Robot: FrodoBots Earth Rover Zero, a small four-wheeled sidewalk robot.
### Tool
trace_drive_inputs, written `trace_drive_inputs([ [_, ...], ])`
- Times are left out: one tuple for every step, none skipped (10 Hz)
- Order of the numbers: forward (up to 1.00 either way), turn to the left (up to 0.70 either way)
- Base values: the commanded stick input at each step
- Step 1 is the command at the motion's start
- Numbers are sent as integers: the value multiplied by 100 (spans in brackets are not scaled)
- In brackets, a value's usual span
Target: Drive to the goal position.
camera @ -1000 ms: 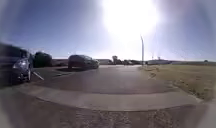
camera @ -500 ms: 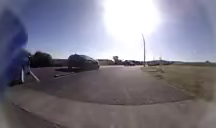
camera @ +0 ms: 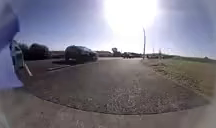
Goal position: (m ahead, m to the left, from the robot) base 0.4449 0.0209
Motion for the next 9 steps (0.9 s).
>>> trace_drive_inputs([
  [100,0],
  [100,0],
  [100,0],
  [100,0],
  [100,0],
  [100,0],
  [100,0],
  [100,0],
  [100,0],
])
